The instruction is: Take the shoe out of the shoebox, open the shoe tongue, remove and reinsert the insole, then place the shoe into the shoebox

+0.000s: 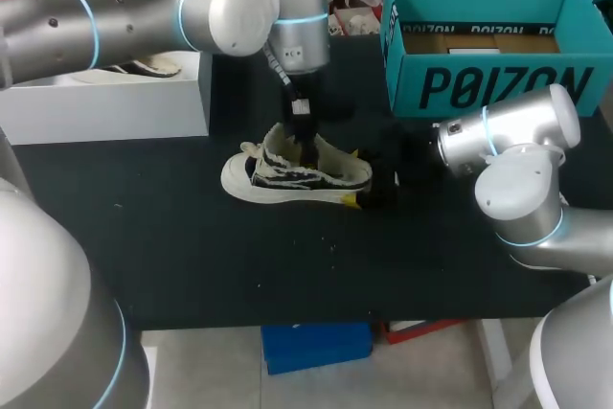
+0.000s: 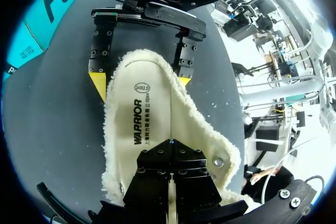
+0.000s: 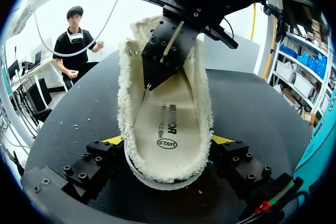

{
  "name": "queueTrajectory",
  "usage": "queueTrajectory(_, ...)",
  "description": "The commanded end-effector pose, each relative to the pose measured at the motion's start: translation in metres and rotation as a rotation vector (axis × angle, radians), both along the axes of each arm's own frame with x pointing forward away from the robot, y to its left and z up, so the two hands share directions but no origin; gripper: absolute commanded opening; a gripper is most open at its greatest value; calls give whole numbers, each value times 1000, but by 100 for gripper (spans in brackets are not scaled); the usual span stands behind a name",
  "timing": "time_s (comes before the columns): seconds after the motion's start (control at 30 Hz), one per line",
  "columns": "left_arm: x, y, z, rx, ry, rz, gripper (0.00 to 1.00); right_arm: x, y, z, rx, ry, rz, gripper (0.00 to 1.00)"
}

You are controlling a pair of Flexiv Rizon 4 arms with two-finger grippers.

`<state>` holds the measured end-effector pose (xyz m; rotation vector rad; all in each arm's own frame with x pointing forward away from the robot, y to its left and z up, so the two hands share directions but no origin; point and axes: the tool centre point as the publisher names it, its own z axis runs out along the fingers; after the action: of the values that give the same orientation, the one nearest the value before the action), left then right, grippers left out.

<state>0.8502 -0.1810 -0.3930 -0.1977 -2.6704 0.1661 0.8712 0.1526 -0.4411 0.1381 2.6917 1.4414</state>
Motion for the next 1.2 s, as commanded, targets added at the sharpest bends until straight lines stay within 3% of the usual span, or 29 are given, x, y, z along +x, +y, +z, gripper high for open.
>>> queueTrajectory(0.03,-4,-3,-7,2,-2,-2,0,1,0,-1,-4,2,-1,0)
queueTrajectory(0.77,-17,-9,-28,101,-60,41,0,1,0,-1,-4,2,-1,0)
queueTrajectory(1.17,-16,-10,-32,66,-56,47,0,1,0,-1,-4,2,-1,0)
queueTrajectory(1.2,-16,-10,-32,65,-57,48,10,1,0,-1,-4,2,-1,0)
